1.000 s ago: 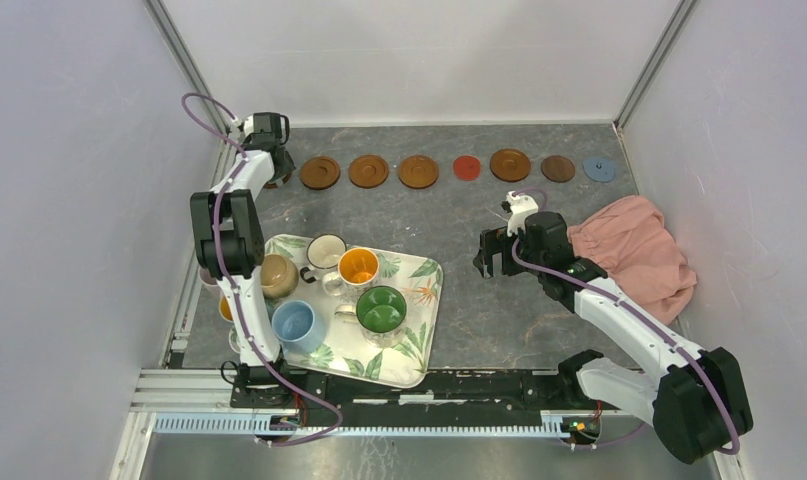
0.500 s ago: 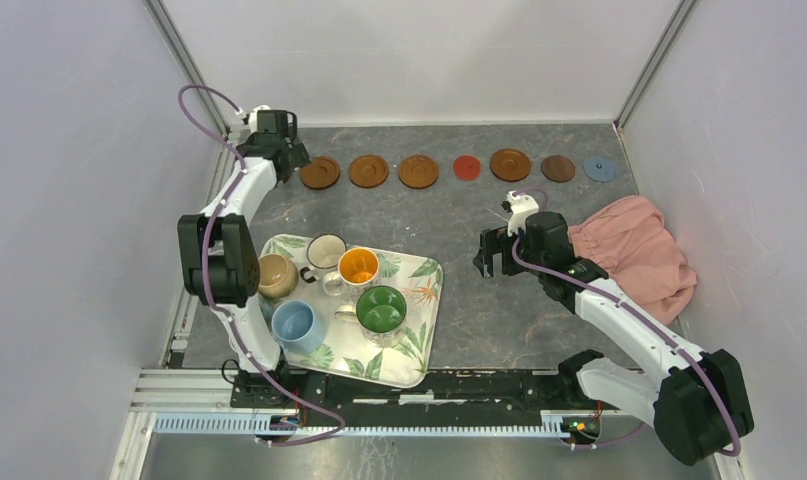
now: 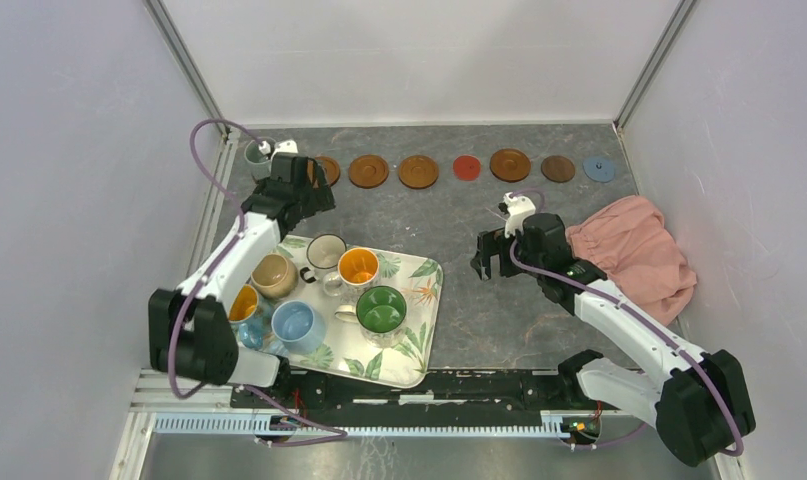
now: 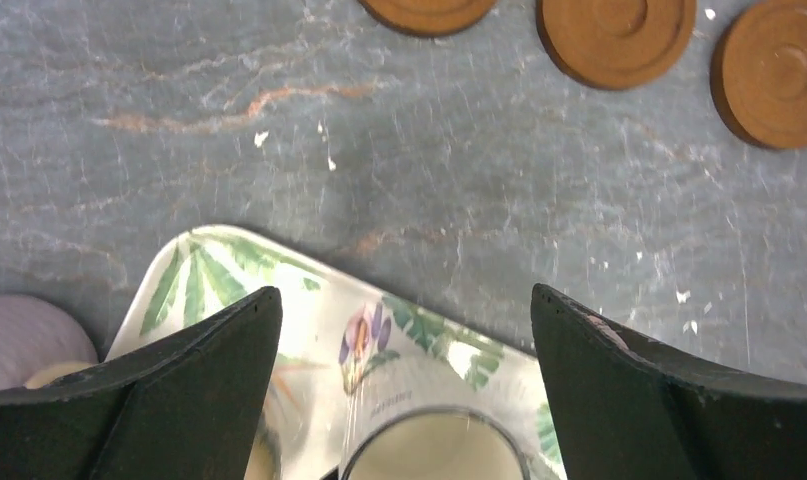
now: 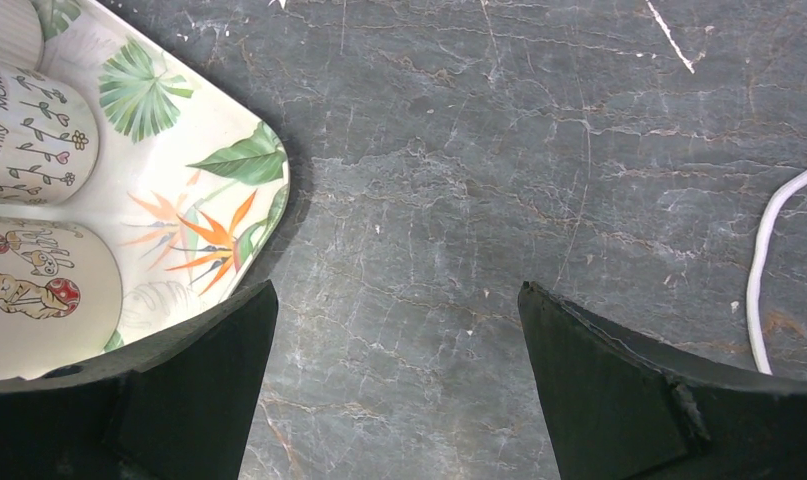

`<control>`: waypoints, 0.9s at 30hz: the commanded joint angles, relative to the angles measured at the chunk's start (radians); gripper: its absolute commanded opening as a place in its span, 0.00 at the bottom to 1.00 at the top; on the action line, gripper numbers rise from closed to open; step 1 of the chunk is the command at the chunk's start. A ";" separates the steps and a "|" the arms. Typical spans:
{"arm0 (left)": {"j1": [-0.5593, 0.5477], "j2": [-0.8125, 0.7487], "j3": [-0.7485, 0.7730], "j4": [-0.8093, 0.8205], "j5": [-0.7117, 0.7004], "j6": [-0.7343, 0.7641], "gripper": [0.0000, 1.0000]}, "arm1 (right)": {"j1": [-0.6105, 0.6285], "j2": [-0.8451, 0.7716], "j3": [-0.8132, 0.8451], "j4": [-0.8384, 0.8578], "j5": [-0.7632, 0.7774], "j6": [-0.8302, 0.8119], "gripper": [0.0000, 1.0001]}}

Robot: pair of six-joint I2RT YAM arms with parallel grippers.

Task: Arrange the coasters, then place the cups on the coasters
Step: Place the cup on the coaster.

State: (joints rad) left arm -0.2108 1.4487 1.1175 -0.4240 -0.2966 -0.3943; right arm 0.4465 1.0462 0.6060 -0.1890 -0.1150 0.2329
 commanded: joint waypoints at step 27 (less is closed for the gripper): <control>-0.309 -0.638 -0.380 -0.198 0.135 -0.253 1.00 | 0.096 0.010 0.018 0.008 0.100 -0.031 0.98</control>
State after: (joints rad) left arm -0.4644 0.8658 0.7536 -0.5976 -0.1993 -0.5545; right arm 0.5354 1.0634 0.6060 -0.1959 -0.0620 0.2214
